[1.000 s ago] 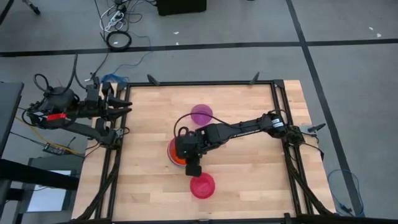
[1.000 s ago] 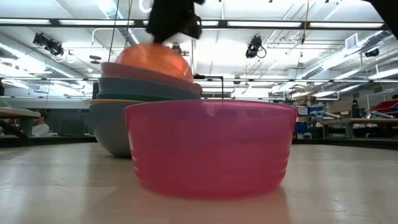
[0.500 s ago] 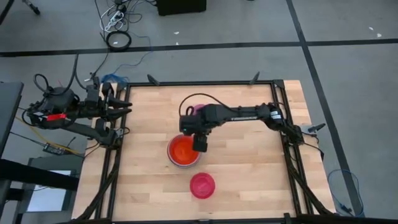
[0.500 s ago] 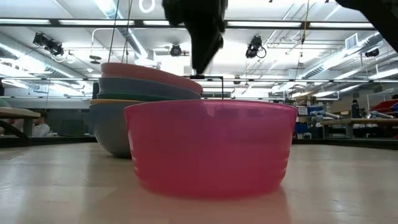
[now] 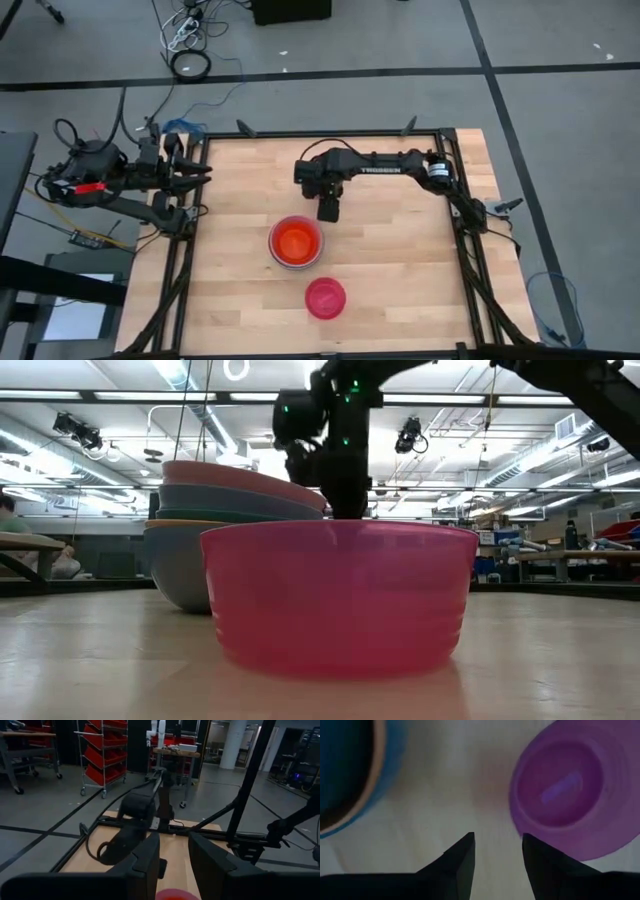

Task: Nest bowls inside each other
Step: Stack the purple bowl on the top of the orange bowl, then stack the red bowl on the top of the purple bowl, then return to Home Position

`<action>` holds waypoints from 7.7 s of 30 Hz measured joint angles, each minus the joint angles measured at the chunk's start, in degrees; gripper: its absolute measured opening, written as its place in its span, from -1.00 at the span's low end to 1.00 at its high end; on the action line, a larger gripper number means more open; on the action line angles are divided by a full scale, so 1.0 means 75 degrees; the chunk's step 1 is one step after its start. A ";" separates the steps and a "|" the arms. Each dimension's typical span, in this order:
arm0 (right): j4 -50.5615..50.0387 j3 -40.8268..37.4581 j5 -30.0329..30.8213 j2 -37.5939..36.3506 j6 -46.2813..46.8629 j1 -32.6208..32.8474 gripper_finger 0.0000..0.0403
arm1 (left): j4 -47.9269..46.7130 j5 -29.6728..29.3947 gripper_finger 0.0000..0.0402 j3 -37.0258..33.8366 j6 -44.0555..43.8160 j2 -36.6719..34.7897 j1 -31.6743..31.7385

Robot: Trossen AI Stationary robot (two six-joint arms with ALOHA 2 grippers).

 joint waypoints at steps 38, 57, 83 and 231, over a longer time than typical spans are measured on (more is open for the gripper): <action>0.0134 0.0205 -0.0326 0.0026 -0.0130 -0.0186 -1.00 | 0.0008 -0.0006 -0.44 0.0000 -0.0056 0.0000 0.0001; 0.0187 0.2541 -0.0366 0.0023 0.1396 0.2606 -1.00 | 0.0083 -0.0009 -0.44 0.0000 -0.0054 0.0000 0.0002; 0.0315 0.2530 -0.1003 0.0686 0.1630 0.2575 -0.12 | 0.0008 -0.0010 -0.44 0.0006 -0.0210 0.0002 0.0003; 0.3461 -0.1365 0.4582 -0.5228 0.0154 0.3186 -1.00 | -0.2789 0.0993 -0.44 -0.0002 -0.0896 -0.3488 0.1851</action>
